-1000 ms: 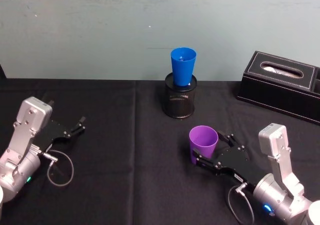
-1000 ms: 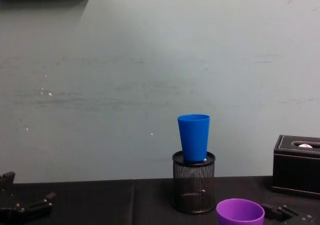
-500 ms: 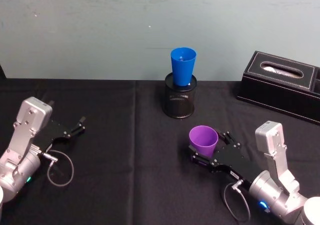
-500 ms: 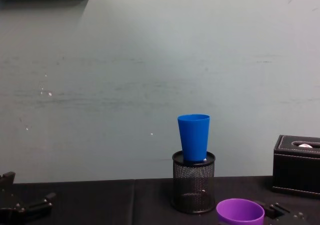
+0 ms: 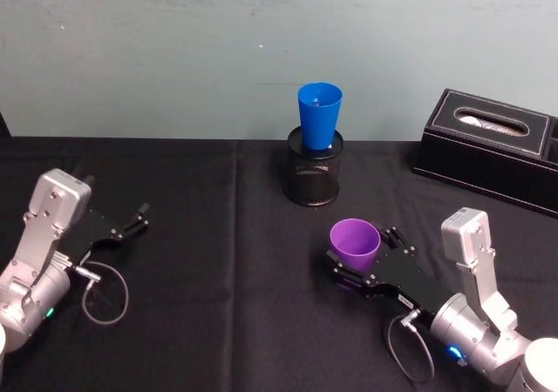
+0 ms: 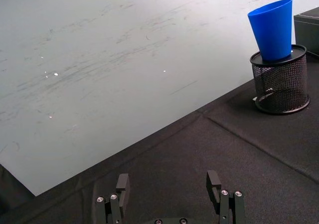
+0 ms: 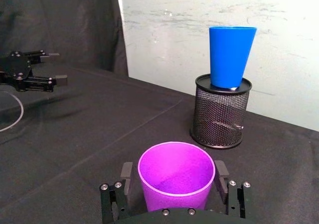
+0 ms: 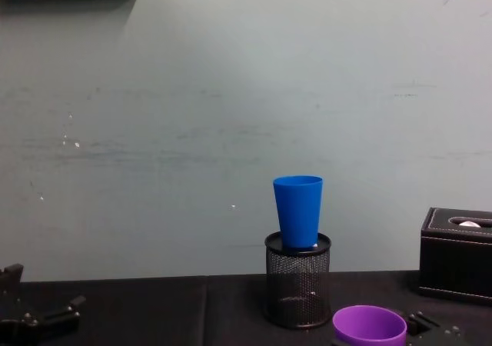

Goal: Pick up one cup with a gripper and tap it against the other cup.

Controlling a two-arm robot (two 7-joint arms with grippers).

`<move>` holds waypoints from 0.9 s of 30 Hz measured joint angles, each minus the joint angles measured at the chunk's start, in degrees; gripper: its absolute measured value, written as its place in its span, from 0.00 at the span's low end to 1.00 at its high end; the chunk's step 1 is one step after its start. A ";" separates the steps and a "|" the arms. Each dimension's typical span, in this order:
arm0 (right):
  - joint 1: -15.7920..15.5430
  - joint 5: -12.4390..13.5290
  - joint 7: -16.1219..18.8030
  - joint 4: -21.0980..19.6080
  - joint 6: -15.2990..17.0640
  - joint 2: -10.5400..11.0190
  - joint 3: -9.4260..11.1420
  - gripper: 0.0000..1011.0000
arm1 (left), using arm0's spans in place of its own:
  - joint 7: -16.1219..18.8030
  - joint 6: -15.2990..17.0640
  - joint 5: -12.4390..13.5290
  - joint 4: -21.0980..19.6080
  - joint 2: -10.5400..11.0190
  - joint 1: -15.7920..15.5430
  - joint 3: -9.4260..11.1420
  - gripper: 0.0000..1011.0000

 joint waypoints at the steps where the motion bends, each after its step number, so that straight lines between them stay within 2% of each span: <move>1: 0.05 -0.02 0.07 0.09 -0.01 -0.03 -0.03 0.99 | 0.00 0.00 0.00 0.00 0.00 0.00 0.00 1.00; 19: 0.08 -0.04 0.26 0.15 -0.04 -0.02 -0.11 0.97 | 0.00 0.00 0.00 0.00 0.00 0.00 0.00 1.00; 22: 0.06 -0.03 0.23 0.13 -0.03 0.00 -0.11 0.88 | 0.00 0.00 0.00 0.00 0.00 0.00 0.00 1.00; 27: 0.03 -0.02 0.16 0.11 -0.02 0.02 -0.11 0.78 | 0.00 0.00 0.00 0.00 0.00 0.00 0.00 1.00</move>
